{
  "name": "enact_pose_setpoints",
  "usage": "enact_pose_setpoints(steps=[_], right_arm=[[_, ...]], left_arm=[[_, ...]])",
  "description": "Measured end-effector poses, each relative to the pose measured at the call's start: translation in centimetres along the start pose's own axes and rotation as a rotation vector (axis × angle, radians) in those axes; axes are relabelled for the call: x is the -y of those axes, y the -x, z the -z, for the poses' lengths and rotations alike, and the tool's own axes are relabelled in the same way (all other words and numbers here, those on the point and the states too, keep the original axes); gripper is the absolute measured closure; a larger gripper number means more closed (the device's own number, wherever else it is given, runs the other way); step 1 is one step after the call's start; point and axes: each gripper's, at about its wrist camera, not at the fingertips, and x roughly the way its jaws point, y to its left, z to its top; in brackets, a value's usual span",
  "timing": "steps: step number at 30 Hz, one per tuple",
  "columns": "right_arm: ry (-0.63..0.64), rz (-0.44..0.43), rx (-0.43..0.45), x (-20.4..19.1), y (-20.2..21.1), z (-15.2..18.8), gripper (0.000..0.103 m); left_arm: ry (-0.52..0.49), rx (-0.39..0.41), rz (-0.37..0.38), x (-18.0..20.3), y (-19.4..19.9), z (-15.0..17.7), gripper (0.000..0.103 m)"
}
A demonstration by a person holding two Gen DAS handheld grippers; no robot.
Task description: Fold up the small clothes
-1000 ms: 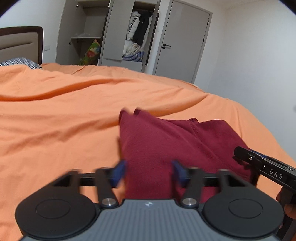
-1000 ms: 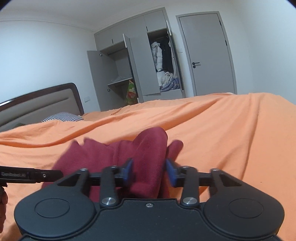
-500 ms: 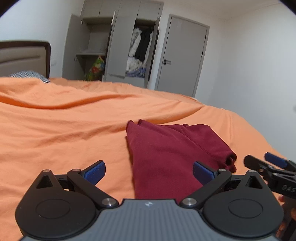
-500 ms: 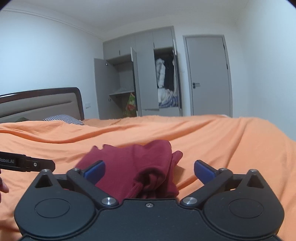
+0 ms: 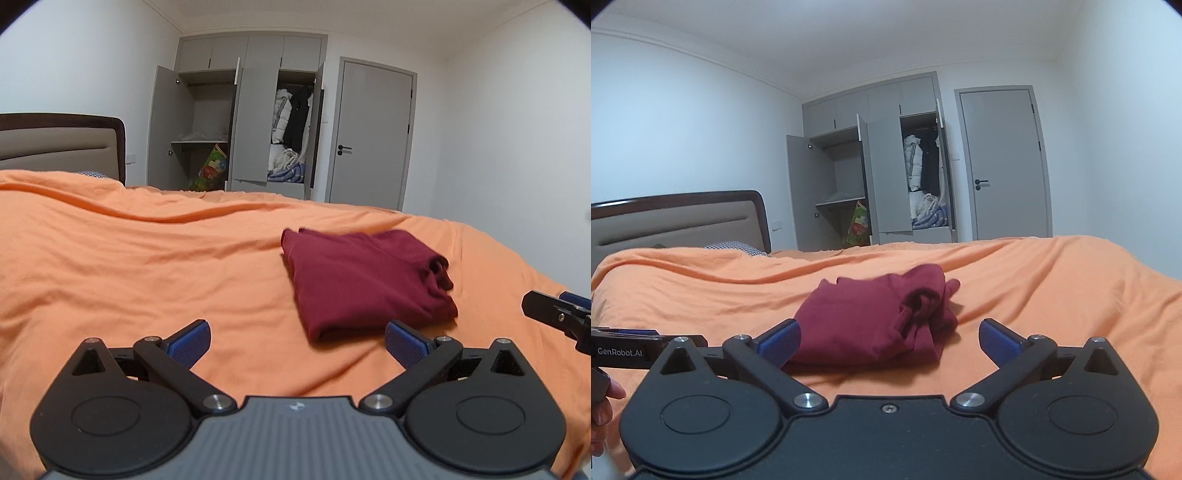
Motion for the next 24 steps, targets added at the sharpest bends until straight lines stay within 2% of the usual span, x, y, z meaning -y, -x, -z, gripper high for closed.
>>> enact_pose_setpoints(steps=[7, 24], right_arm=[[-0.004, 0.026, -0.029, -0.2, 1.9, 2.4, 0.001], [-0.005, 0.032, -0.032, -0.1, 2.1, 2.5, 0.001]], left_arm=[[-0.002, -0.026, -0.004, -0.1, 1.1, 1.9, 0.000], [0.014, -0.028, -0.011, -0.4, 1.1, 2.0, 0.000]])
